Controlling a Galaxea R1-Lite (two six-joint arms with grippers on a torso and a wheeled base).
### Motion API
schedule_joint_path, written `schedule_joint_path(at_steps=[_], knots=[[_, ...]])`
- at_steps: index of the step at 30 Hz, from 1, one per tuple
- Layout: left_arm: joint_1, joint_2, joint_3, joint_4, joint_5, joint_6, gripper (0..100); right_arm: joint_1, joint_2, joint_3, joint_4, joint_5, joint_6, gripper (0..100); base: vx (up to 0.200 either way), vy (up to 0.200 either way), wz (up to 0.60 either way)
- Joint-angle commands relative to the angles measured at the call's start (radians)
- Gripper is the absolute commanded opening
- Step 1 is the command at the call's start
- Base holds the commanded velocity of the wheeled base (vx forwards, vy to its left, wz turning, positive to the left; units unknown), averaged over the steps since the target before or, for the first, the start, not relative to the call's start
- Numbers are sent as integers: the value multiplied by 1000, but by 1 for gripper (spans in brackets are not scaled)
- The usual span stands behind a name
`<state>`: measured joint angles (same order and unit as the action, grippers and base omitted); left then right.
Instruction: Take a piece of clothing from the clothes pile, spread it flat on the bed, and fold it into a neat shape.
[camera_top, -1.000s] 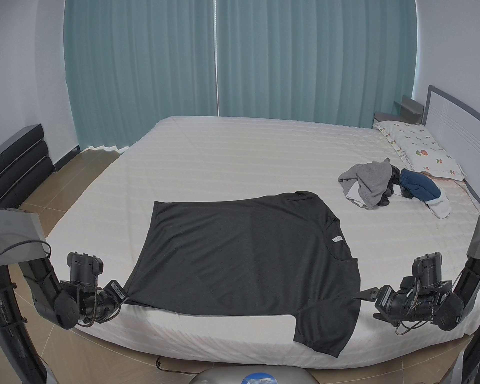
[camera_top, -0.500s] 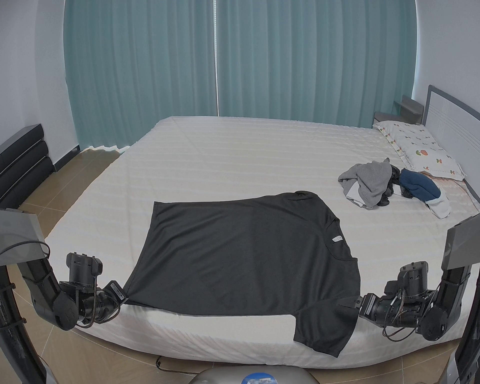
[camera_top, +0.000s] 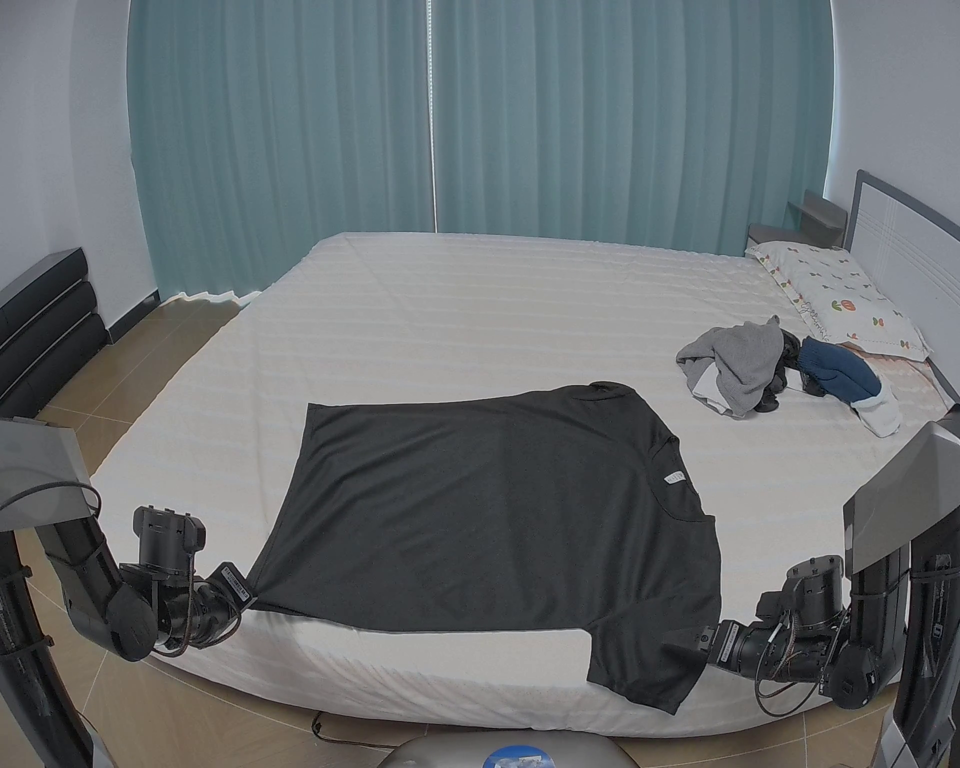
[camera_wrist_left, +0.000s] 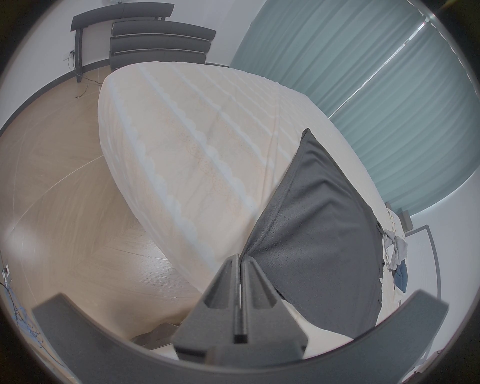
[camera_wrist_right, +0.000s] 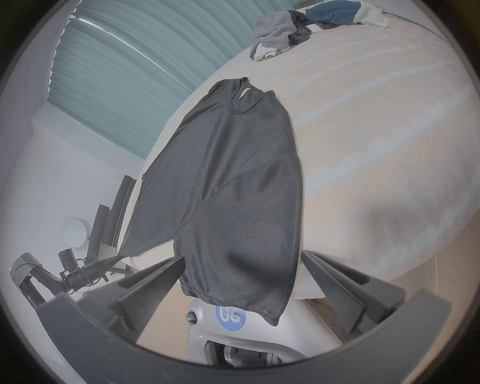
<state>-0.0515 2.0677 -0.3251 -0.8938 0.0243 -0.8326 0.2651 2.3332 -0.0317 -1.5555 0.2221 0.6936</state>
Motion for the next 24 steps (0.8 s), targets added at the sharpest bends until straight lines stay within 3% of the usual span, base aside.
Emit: schedule_joint_path(at_steps=[1,14,15,24], knots=[[-1,3,0,0,0,0,0,0,12,6,-12,0,1,100,0,0,0],[-1,3,-2,0,0,0,0,2,14,-22,-12,-1,9,100,0,0,0],[-1,3,-2,0,0,0,0,0,11,-17,-12,-1,9,0,0,0,0],[-1,5,-2,-2,0,0,0,-23,-21,32,-12,-53,-2,0,0,0,0]])
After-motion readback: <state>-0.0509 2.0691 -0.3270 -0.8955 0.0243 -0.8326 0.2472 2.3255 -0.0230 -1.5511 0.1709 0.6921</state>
